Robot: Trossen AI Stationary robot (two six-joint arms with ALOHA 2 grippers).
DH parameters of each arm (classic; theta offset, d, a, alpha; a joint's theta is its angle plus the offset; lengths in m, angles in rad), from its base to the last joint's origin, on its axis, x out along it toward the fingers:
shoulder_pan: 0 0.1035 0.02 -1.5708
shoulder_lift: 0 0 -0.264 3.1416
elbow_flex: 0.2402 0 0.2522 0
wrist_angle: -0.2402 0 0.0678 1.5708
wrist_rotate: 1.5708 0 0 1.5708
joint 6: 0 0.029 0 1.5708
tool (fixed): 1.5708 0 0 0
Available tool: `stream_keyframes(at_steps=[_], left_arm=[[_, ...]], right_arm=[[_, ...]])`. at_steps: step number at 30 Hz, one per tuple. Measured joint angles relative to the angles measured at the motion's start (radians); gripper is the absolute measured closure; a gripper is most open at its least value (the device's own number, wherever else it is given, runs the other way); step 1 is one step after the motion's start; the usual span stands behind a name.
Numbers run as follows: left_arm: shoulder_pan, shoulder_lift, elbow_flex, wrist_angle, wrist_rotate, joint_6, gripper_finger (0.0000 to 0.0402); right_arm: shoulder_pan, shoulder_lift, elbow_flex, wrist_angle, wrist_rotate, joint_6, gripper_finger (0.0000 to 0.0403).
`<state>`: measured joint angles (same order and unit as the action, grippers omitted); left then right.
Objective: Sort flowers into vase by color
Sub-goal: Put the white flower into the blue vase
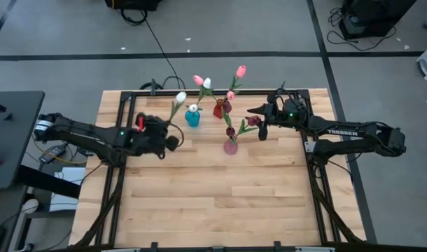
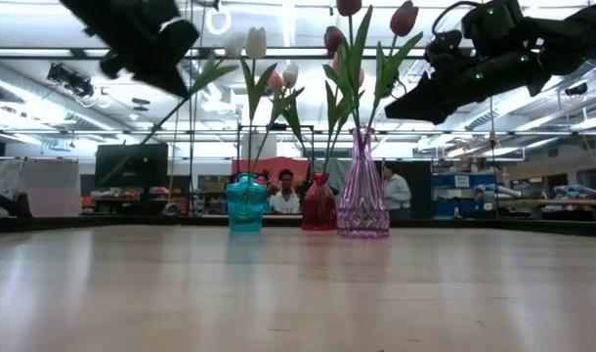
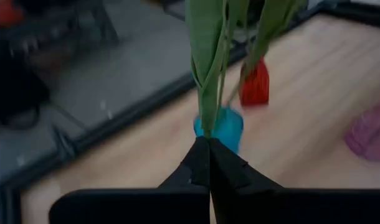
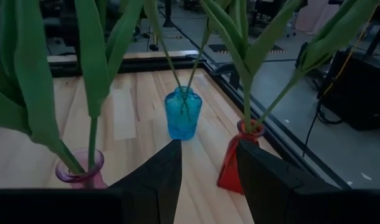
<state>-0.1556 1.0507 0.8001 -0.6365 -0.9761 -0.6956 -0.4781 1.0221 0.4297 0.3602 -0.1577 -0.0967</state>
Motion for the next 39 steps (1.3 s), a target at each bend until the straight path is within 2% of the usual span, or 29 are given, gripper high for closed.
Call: stream_keyframes(at_steps=[4,9,14,19,23,27,31,39], left_arm=[[0.11,-0.023,0.0,0.241,0.032,0.32,0.0401],[0.318,-0.062,0.0,0.476,0.222,0.592,0.0401],[0.506,-0.055,0.0,0.697,0.504,0.705,0.0401],[0.582,0.037,0.002,0.881,0.73,0.719,0.0401],[0.585,0.134,-0.009,1.006,0.769,0.734,0.0401],[0.587,0.199,-0.069,1.188,0.787,0.723,0.0401],[0.599,0.205,-0.149,1.318,0.782,0.703,0.0401],[0.607,0.206,-0.273,1.421,0.764,0.649,0.0401]], right_arm=[[0.012,0.003,0.0,0.006,0.0,0.0,0.0241],[0.018,0.003,0.0,0.006,0.007,-0.005,0.0241],[0.018,0.003,0.0,0.012,0.026,-0.01,0.0241],[0.018,0.003,0.0,0.019,0.064,-0.011,0.0241],[0.018,0.003,0.0,0.02,0.071,-0.009,0.0241],[0.019,0.003,0.0,0.005,0.071,0.007,0.0241],[0.025,0.003,0.0,-0.019,0.084,0.008,0.0241],[0.028,0.003,0.0,-0.01,0.09,0.012,0.0241]])
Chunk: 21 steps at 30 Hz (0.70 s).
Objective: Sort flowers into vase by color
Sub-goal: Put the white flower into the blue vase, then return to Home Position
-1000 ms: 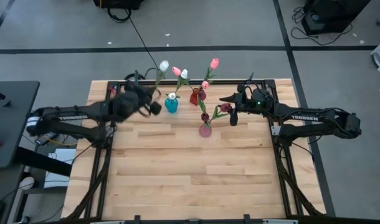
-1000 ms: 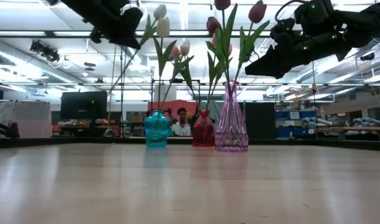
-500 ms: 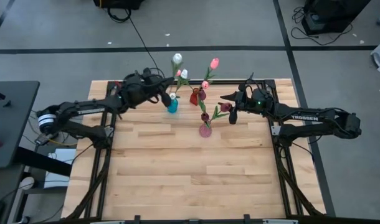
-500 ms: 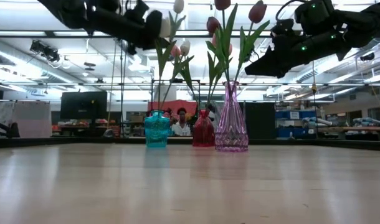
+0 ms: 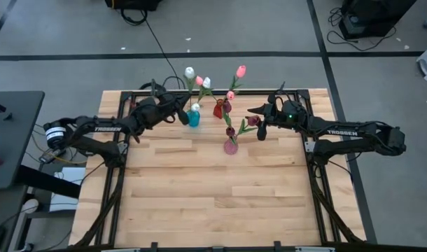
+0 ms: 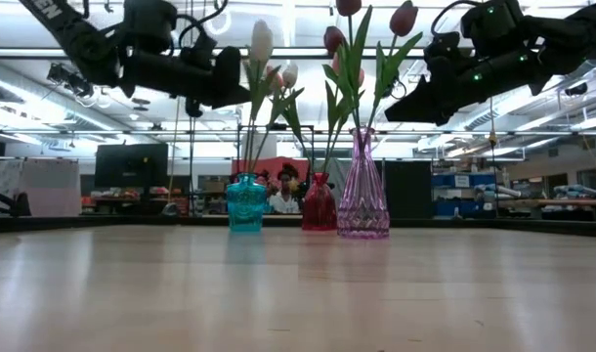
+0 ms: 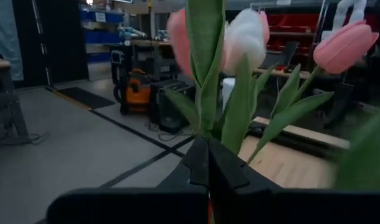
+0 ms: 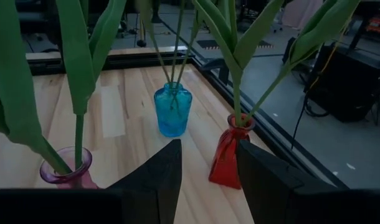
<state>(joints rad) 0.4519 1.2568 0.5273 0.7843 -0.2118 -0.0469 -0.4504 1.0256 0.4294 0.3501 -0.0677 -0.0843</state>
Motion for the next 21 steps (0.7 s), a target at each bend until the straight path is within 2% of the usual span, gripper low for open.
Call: stream_keyframes(at_steps=[4,12,16,21], left_arm=[[0.0,0.0,-0.071,0.121,-0.008,-0.028,0.0401],[-0.016,0.013,-0.153,0.113,-0.011,-0.066,0.039],[-0.04,0.022,-0.163,0.075,0.002,-0.046,0.0354],[-0.056,0.024,-0.164,0.022,0.003,-0.016,0.028]], right_arm=[[0.0,0.0,0.0,0.0,-0.001,0.003,0.0241],[0.0,0.0,0.0,0.004,0.0,0.003,0.0241],[0.0,0.0,0.0,0.016,0.0,0.003,0.0241],[-0.001,0.0,0.0,0.008,-0.022,0.003,0.0241]])
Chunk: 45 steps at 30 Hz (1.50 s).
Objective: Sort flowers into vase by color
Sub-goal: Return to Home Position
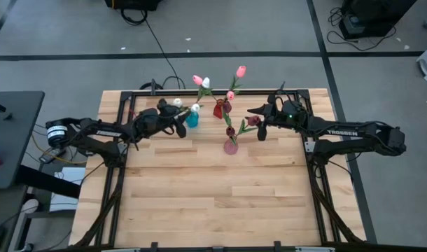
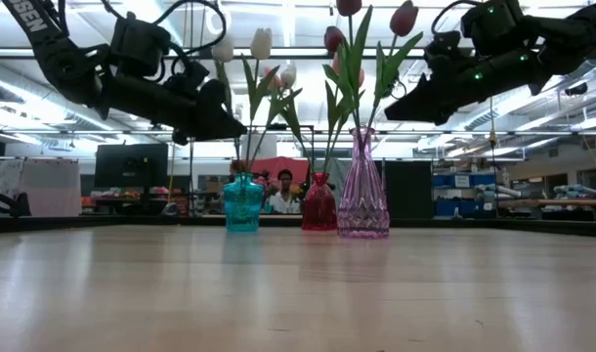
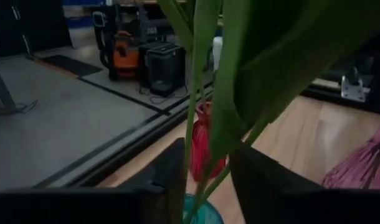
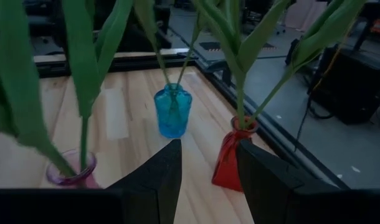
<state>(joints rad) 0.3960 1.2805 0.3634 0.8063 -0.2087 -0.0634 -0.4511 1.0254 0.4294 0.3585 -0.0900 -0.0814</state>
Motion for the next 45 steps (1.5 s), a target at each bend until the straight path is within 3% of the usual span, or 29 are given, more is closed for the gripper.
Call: stream_keyframes(at_steps=[4,10,21,28,35,40,45], left_arm=[[-0.002,-0.049,0.002,-0.064,0.002,0.007,0.0239],[-0.003,-0.151,-0.006,-0.252,0.005,0.044,0.0225],[-0.013,-0.352,-0.131,-0.255,0.07,0.055,0.0225],[-0.032,-0.484,-0.197,-0.243,0.158,0.026,0.0224],[-0.115,-0.65,-0.264,-0.241,0.162,0.068,0.0225],[-0.197,-0.791,-0.306,-0.296,0.111,0.083,0.0225],[-0.316,-0.885,-0.309,-0.453,-0.024,0.108,0.0225]], right_arm=[[-0.008,-0.034,0.0,-0.059,-0.02,0.004,0.0241],[-0.039,-0.157,-0.02,-0.142,-0.061,0.01,0.0241],[-0.058,-0.376,-0.137,-0.147,-0.063,0.083,0.0241],[-0.069,-0.461,-0.173,-0.112,-0.186,0.137,0.0241],[-0.117,-0.557,-0.208,-0.107,-0.204,0.158,0.0241],[-0.156,-0.648,-0.21,-0.114,-0.268,0.176,0.0243],[-0.182,-0.743,-0.21,-0.183,-0.297,0.16,0.0244]])
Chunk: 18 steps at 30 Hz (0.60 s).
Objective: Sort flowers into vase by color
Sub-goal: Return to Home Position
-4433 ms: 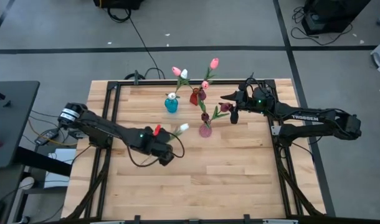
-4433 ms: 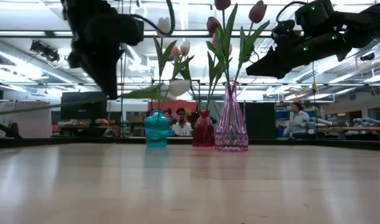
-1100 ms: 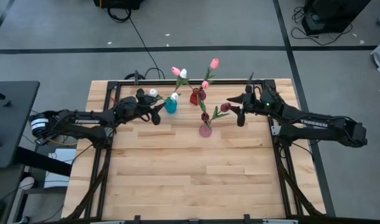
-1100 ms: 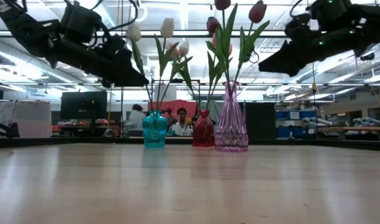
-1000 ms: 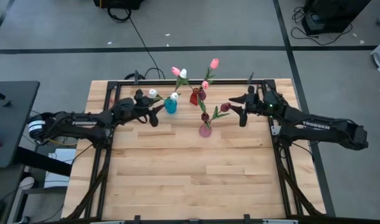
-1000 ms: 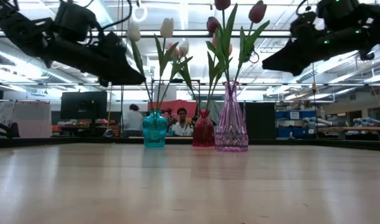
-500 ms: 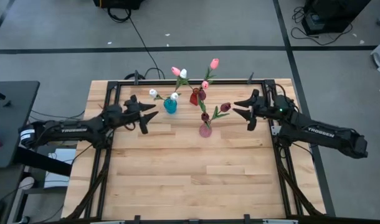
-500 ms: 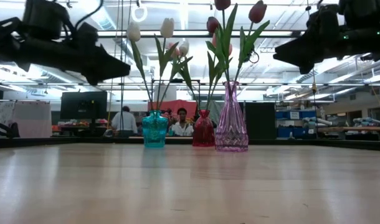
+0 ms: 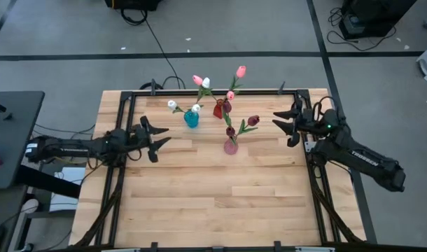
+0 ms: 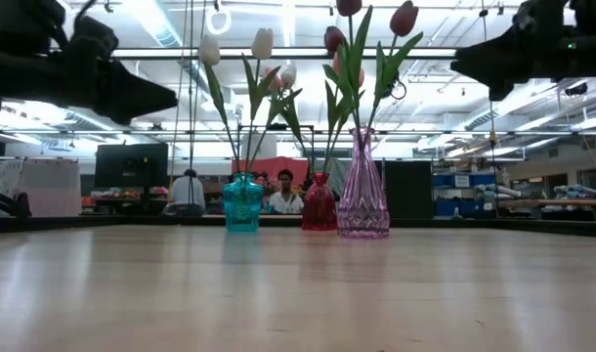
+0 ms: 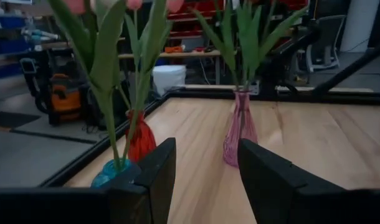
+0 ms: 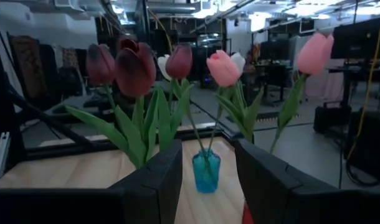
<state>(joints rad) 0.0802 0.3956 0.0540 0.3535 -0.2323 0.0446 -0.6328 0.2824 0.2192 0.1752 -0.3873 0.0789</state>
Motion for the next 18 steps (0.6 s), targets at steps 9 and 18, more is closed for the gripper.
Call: stream_keyframes(at_steps=[9,18], left_arm=[[-0.238,-0.126,0.0,-0.086,-0.19,0.108,0.0225],[-0.299,-0.196,-0.045,-0.08,-0.123,0.136,0.0225]], right_arm=[[-0.019,-0.146,0.0,-0.119,0.002,0.018,0.0244],[-0.019,-0.218,-0.2,0.178,0.0,0.11,0.0244]])
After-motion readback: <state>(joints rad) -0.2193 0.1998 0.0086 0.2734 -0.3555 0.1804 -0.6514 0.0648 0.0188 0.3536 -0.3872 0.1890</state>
